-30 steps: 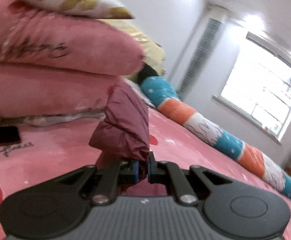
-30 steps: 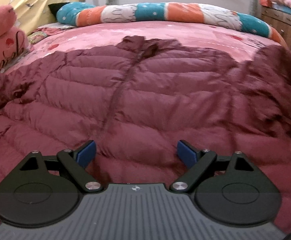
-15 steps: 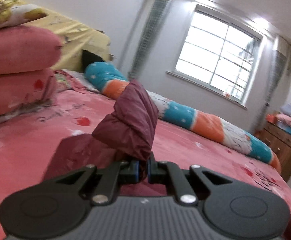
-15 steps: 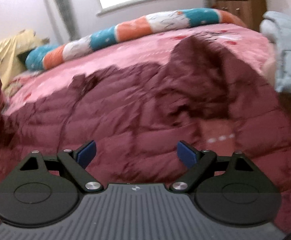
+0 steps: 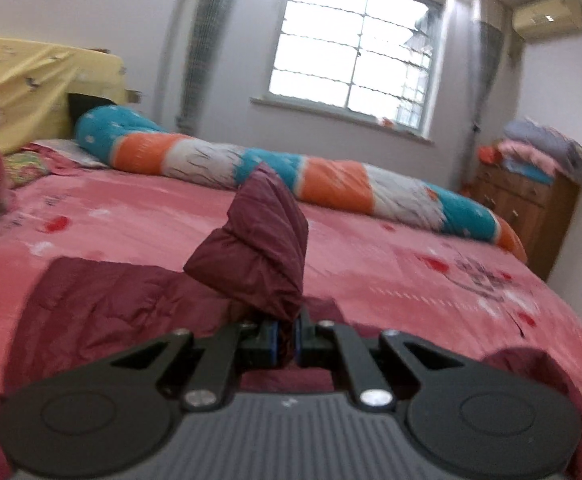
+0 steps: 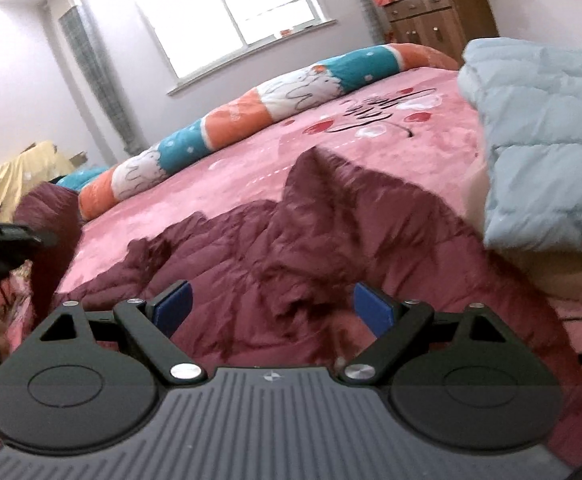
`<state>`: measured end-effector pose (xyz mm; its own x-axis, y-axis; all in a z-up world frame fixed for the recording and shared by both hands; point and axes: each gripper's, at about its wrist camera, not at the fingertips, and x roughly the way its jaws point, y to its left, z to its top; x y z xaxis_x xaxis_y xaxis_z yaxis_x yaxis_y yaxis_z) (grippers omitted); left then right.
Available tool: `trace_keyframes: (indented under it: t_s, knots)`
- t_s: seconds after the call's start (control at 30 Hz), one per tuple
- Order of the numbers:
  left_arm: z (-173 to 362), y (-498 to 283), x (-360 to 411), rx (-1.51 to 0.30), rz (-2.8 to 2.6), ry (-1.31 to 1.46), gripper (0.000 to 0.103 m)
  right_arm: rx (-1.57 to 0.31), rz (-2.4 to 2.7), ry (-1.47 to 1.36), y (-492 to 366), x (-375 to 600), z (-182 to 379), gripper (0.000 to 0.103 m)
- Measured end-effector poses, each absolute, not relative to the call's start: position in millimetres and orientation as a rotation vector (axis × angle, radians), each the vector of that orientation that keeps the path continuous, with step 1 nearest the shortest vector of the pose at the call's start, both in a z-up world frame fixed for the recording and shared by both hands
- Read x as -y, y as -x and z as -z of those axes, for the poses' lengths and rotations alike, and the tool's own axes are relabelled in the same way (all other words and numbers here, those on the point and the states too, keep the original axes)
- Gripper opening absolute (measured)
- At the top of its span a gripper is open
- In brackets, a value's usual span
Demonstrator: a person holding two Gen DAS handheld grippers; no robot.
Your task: Fold large clothes
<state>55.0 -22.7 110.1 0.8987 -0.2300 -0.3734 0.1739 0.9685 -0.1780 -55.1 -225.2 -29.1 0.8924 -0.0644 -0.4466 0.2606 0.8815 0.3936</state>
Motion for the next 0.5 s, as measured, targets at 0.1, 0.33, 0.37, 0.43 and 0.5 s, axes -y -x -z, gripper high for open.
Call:
trace_keyframes:
  t_s: [0.1, 0.33, 0.37, 0.43, 0.5]
  knots:
    - [-92.6, -62.2, 54.7, -0.431, 0.256, 0.111, 0.004, -0.436, 0.206, -0.504, 54.8, 239.7, 30.0, 0.103]
    - [-55.5, -69.4, 100.0, -0.503, 0.354, 0.074, 0.004, -0.38, 0.285, -0.641, 59.4, 271.2, 35.5, 0.103]
    - [-50.2, -66.7, 104.7, -0.512, 0.366, 0.066, 0.005, -0.379, 0.289, -0.651, 58.5, 271.8, 37.4, 0.103]
    - [-43.2, -66.3, 108.1, -0.526, 0.382, 0.054, 0.005, -0.384, 0.297, -0.659, 59.4, 272.7, 42.7, 0.103]
    - [-38.4, -63.5, 110.3, -0.538, 0.387, 0.043, 0.006, -0.397, 0.292, -0.659, 55.0, 271.0, 41.5, 0.103]
